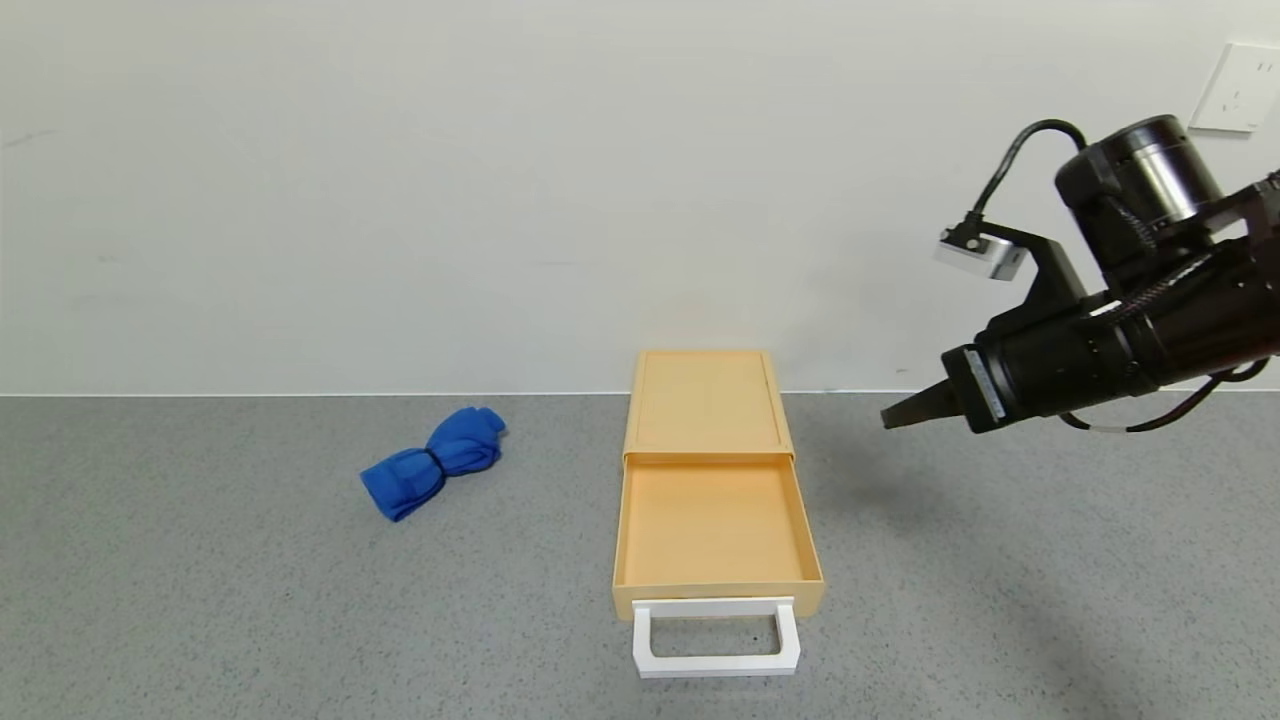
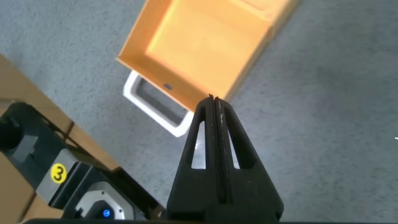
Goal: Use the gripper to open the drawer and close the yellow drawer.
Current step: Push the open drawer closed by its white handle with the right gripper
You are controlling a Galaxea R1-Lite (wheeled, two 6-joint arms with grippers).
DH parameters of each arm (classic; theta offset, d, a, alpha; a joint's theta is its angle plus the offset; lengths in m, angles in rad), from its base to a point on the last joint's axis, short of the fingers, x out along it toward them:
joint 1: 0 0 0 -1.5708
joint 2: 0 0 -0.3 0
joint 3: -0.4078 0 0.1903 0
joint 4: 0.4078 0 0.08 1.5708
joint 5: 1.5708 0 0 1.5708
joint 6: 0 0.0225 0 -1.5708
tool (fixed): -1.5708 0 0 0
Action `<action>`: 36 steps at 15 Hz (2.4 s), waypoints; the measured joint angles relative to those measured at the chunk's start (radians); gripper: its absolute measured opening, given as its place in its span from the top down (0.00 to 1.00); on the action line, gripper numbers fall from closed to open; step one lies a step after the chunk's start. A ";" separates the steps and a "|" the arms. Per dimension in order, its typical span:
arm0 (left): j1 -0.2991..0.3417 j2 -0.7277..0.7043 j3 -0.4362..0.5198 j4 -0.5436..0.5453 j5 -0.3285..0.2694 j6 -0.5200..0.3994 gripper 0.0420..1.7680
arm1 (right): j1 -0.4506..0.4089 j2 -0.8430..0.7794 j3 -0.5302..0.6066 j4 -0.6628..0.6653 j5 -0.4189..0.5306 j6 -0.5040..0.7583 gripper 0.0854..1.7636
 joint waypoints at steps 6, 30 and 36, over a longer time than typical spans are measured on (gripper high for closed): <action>0.000 0.000 0.000 0.000 0.000 -0.003 0.02 | -0.169 -0.069 0.246 -0.224 0.167 -0.108 0.98; 0.000 0.000 0.000 0.000 0.000 -0.003 0.02 | 0.481 0.190 0.248 -0.224 -0.253 0.413 0.98; 0.000 0.000 0.000 0.000 0.000 -0.003 0.02 | 0.496 0.311 0.201 -0.236 -0.329 0.413 0.98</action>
